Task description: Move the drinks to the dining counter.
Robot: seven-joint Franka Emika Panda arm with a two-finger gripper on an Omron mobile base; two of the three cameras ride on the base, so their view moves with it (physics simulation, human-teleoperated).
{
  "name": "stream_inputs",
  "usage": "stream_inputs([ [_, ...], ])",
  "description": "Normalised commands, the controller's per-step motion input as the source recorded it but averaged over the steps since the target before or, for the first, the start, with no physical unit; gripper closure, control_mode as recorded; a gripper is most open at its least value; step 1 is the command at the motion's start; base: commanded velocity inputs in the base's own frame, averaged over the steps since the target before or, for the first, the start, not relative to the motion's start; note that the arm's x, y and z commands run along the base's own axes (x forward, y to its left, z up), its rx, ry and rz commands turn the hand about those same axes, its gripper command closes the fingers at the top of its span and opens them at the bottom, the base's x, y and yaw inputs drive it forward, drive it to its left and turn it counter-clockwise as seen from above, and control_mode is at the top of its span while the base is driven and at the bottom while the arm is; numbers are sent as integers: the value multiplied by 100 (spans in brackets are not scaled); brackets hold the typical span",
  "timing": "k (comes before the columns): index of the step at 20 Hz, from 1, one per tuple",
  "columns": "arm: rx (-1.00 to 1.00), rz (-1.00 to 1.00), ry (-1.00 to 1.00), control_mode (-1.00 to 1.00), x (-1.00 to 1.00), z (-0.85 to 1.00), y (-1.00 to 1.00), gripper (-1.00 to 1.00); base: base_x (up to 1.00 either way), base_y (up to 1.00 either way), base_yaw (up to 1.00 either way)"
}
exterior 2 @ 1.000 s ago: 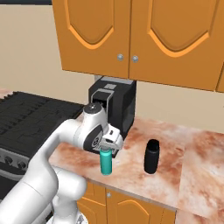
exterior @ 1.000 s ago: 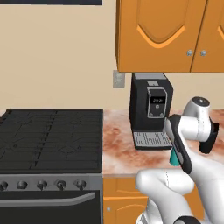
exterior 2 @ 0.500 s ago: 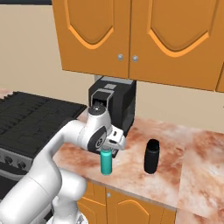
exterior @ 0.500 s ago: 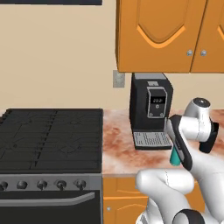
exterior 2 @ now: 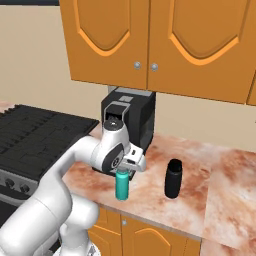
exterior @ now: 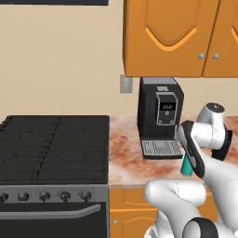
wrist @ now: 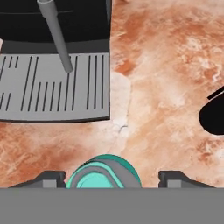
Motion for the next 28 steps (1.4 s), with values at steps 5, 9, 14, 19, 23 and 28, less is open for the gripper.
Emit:
stream_inputs([
  [5,0,0,7,-100,-2,-12,7,100,0,0,0],
  [9,0,0,0,-100,0,0,0,100,0,0,0],
  [14,3,8,-14,-100,-38,27,-10,100,0,0,0],
  [19,8,16,-36,-100,-80,92,-5,100,0,0,0],
  [23,8,18,-35,-100,-75,90,0,100,0,0,0],
  [28,4,24,-27,-100,-83,78,3,100,0,0,0],
])
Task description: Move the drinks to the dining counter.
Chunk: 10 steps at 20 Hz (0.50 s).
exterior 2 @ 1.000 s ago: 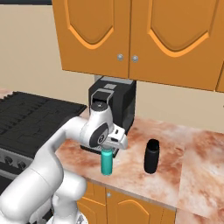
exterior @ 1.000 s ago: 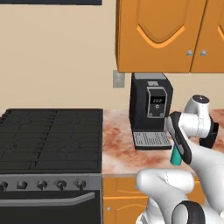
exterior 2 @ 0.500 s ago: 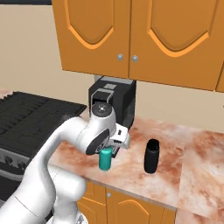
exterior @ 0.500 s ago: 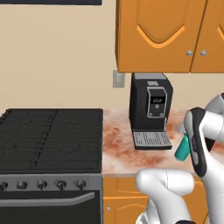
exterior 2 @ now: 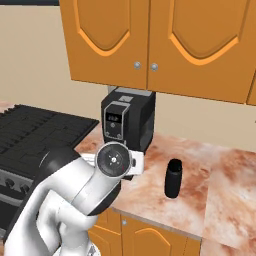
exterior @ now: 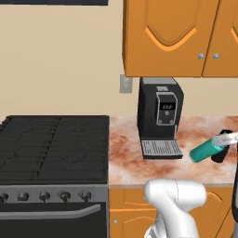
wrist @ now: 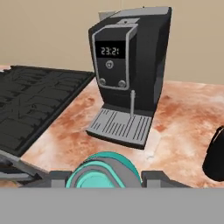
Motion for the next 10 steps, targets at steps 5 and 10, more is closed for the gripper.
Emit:
stream_inputs([
  [5,-4,13,-13,-100,-60,19,33,100,0,0,0],
  [10,-1,0,0,-100,-2,0,11,100,0,0,0],
])
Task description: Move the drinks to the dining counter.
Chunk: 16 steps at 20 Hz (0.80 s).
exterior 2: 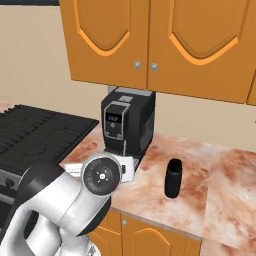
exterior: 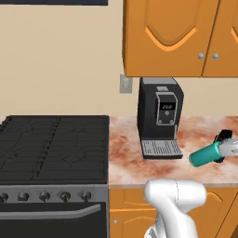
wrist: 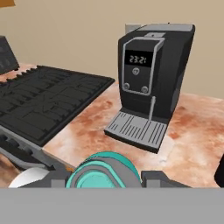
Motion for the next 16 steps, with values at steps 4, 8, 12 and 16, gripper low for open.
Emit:
stream_inputs([
  [4,0,0,0,100,2,0,0,100,-6,0,0],
  [8,0,0,0,100,0,0,0,100,-89,6,8],
  [12,0,0,0,100,0,0,0,100,-100,9,13],
  [16,0,0,0,100,0,0,0,100,-100,26,17],
])
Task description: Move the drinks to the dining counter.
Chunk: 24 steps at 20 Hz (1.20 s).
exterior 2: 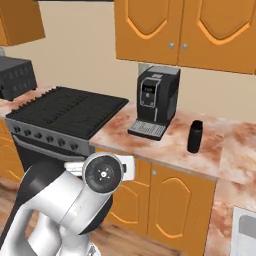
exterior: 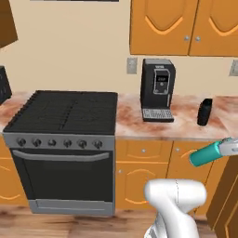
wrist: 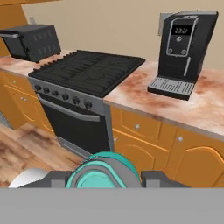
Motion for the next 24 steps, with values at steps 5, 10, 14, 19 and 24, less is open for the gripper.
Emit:
stream_inputs([
  [5,0,0,0,100,0,0,0,100,-100,65,32],
  [10,0,0,0,100,0,0,0,100,-76,66,62],
  [14,0,0,0,100,0,0,0,100,-42,61,77],
  [19,0,0,0,100,0,0,0,100,-40,69,76],
  [24,0,0,0,100,0,0,0,100,-51,73,71],
])
